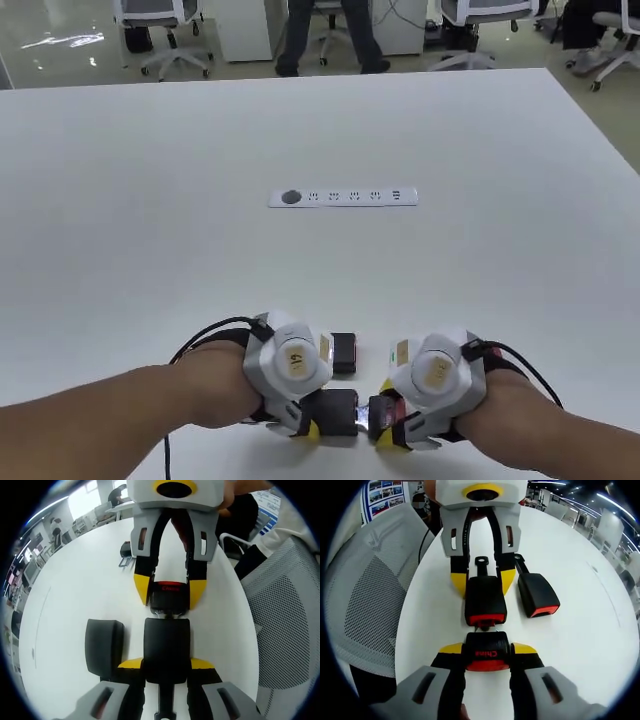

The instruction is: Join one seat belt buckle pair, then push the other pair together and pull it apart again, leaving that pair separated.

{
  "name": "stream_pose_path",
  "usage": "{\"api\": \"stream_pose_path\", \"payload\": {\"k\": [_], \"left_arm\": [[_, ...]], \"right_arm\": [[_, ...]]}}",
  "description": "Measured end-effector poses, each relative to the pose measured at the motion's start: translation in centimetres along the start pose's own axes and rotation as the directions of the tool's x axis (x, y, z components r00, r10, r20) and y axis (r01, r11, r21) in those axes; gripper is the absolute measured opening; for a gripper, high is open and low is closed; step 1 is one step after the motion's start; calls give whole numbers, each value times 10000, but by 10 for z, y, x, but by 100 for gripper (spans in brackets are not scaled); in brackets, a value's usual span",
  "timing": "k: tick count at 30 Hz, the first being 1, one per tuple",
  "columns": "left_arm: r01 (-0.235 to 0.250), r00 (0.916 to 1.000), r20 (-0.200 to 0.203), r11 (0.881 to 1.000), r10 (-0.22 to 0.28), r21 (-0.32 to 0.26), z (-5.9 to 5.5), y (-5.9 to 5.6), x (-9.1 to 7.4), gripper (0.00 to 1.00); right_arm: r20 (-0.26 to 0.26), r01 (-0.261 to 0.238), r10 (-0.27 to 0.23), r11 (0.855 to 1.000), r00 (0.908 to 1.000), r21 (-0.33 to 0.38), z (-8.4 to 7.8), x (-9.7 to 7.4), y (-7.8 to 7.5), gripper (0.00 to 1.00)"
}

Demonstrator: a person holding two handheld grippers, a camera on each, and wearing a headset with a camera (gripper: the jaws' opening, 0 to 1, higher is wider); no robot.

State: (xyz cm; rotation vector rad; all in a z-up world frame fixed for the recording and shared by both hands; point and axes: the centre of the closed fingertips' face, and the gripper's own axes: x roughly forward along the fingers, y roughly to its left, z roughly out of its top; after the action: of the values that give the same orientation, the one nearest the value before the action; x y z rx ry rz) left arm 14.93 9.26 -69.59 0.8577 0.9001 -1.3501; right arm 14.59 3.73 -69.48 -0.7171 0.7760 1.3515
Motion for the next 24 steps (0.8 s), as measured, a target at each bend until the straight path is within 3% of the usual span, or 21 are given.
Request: {"api": "stream_pose_path", "payload": {"k": [10,24], "left_arm": [[-1,10000,-53,10000,1,62,1,-1,-1,32],[-83,10000,-35,9999,82,-92,0,-1,0,32]], "right_arm": [[-96,82,-82,10000,9999,32,5,6,0,31],[-269,114,-110,9999,9996,115,3,0,-2,31]]}}
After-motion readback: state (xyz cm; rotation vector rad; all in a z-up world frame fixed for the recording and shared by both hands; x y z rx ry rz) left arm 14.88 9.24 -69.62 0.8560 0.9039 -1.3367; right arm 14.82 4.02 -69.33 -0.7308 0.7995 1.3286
